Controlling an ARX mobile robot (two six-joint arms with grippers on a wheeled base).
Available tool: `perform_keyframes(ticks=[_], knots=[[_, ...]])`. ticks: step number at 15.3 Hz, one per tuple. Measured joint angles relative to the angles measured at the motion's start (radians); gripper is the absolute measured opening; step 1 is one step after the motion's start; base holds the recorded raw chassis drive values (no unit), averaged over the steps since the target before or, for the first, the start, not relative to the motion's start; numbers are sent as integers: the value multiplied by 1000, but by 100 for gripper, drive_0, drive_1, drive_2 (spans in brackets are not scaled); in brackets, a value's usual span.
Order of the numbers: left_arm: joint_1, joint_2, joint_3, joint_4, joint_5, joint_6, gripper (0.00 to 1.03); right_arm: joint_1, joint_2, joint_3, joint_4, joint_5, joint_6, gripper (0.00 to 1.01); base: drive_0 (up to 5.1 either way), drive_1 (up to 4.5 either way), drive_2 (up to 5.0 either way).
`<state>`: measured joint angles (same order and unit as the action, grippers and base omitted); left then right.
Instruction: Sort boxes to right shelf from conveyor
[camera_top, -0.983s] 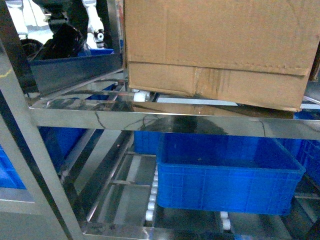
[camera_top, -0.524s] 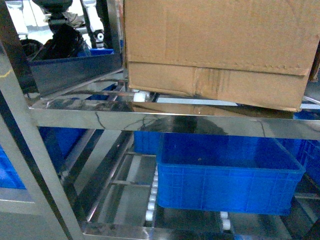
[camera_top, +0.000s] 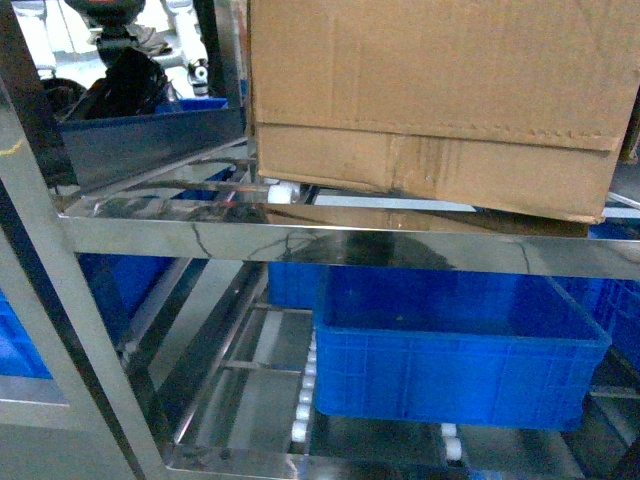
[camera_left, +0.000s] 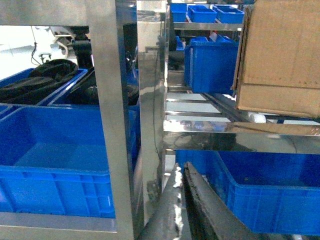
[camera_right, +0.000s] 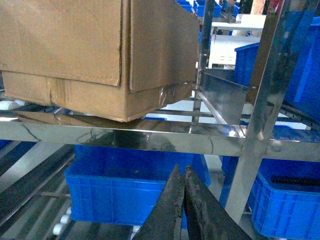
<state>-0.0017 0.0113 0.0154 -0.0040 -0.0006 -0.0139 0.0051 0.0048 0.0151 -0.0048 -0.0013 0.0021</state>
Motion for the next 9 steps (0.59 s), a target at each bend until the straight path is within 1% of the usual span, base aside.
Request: perform_keyframes(ticks=[1, 2, 6, 7, 8, 9], knots=[[0, 0, 0, 0, 0, 0, 13, 0, 0, 0, 0, 0, 0, 2, 0, 0, 0], [0, 0, 0, 0, 0, 0, 26, 0, 0, 0, 0, 0, -1, 6, 0, 0, 0], [0, 0, 0, 0, 0, 0, 82, 0, 0, 0, 0, 0, -2, 63, 0, 0, 0], [0, 0, 0, 0, 0, 0, 95, 0, 0, 0, 0, 0, -2, 76, 0, 0, 0], [0, 0, 0, 0, 0, 1, 99, 0, 0, 0, 0, 0, -1, 89, 0, 0, 0], [0, 0, 0, 0, 0, 1, 98, 0, 0, 0, 0, 0, -1, 100, 0, 0, 0]])
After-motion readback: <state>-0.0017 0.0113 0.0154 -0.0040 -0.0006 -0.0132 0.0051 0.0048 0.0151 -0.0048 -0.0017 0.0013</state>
